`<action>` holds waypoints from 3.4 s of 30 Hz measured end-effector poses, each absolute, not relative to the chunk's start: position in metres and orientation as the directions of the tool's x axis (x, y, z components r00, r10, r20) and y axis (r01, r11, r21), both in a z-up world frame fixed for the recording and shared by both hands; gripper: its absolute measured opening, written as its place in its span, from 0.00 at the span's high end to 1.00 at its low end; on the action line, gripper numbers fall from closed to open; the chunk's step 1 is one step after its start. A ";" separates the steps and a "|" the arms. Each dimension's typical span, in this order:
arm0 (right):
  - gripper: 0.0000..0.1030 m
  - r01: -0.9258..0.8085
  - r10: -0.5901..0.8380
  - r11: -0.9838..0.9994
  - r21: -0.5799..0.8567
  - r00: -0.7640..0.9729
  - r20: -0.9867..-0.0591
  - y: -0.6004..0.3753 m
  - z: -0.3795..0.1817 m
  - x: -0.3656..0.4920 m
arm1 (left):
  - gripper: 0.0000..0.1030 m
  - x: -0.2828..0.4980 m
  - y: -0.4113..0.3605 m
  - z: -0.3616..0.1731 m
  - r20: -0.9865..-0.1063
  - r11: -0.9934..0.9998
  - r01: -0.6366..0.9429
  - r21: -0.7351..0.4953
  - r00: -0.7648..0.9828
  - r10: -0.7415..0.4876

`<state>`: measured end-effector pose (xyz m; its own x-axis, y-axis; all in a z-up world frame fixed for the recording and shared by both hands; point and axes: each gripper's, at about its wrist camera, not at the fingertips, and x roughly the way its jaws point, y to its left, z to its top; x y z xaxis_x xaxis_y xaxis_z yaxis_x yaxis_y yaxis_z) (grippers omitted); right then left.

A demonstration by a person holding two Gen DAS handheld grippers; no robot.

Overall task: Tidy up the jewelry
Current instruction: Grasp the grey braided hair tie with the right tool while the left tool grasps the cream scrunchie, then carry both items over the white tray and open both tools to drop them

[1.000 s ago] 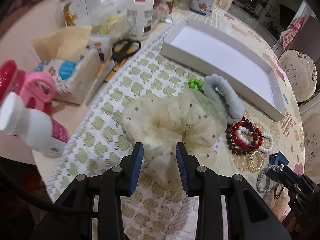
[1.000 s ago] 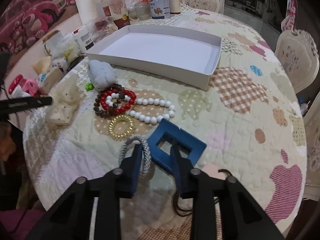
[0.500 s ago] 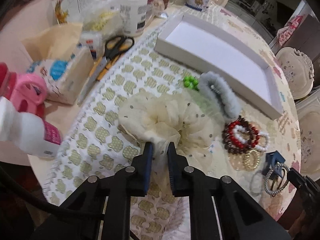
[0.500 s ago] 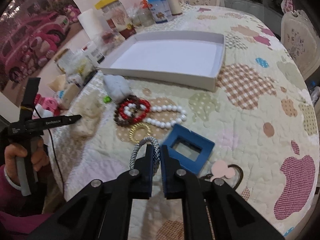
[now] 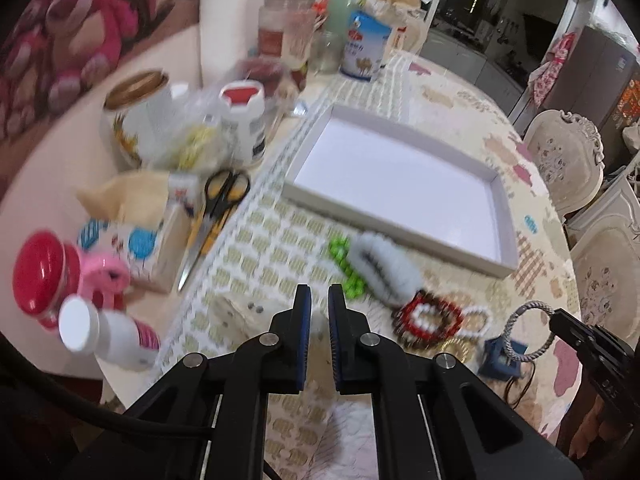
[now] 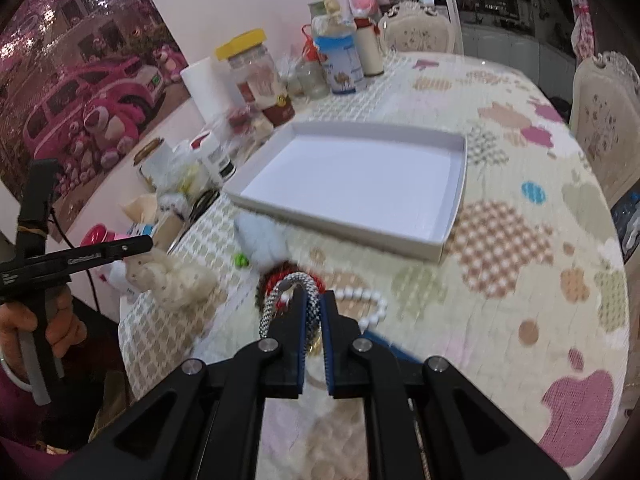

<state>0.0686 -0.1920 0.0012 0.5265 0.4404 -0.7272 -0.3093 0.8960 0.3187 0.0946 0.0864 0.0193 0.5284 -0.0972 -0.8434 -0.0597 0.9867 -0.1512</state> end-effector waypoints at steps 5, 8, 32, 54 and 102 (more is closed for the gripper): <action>0.93 -0.288 0.412 0.910 0.298 0.559 -0.720 -0.196 0.011 0.094 | 0.93 0.122 0.072 0.040 -0.810 0.991 -0.017 -0.133 0.578 -0.099; 0.93 -0.270 0.392 0.920 0.286 0.573 -0.720 -0.198 0.014 0.113 | 0.93 0.144 0.065 0.046 -0.800 0.991 -0.004 -0.130 0.591 -0.102; 0.93 -0.300 0.446 0.893 0.336 0.480 -0.756 -0.184 -0.009 0.115 | 0.56 0.047 0.101 -0.082 -0.969 0.995 -0.003 -0.096 0.228 -0.093; 0.93 -0.300 0.428 0.903 0.308 0.552 -0.716 -0.182 0.019 0.140 | 0.86 0.134 0.068 0.028 -0.836 0.985 0.067 -0.161 0.522 -0.172; 0.40 -0.080 0.271 0.961 0.265 0.467 -0.842 -0.220 -0.049 0.211 | 0.62 0.226 0.063 -0.049 -0.889 0.999 -0.038 -0.034 0.458 -0.013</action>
